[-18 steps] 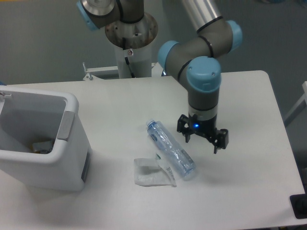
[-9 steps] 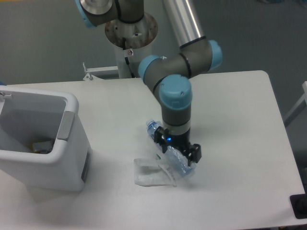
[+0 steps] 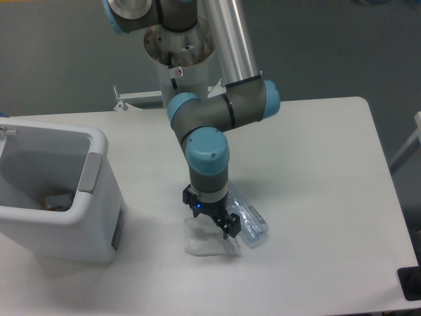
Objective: Place the trash in the trash can
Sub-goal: 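Lower the gripper and grasp the white tissue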
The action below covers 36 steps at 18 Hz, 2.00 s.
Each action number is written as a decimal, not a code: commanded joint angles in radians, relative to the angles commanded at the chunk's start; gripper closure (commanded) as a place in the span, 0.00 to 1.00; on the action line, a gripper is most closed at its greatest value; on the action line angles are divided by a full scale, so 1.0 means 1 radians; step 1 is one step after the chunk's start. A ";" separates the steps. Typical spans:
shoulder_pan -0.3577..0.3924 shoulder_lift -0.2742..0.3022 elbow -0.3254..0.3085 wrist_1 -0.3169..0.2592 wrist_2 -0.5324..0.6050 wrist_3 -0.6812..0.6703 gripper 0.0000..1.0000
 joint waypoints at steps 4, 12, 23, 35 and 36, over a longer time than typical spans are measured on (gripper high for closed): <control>-0.002 0.000 0.000 -0.003 -0.003 -0.003 0.80; 0.002 0.034 0.012 -0.015 -0.009 -0.069 1.00; 0.014 0.070 0.201 -0.018 -0.188 -0.348 1.00; 0.023 0.258 0.313 -0.048 -0.445 -0.502 1.00; 0.021 0.270 0.316 -0.048 -0.451 -0.509 1.00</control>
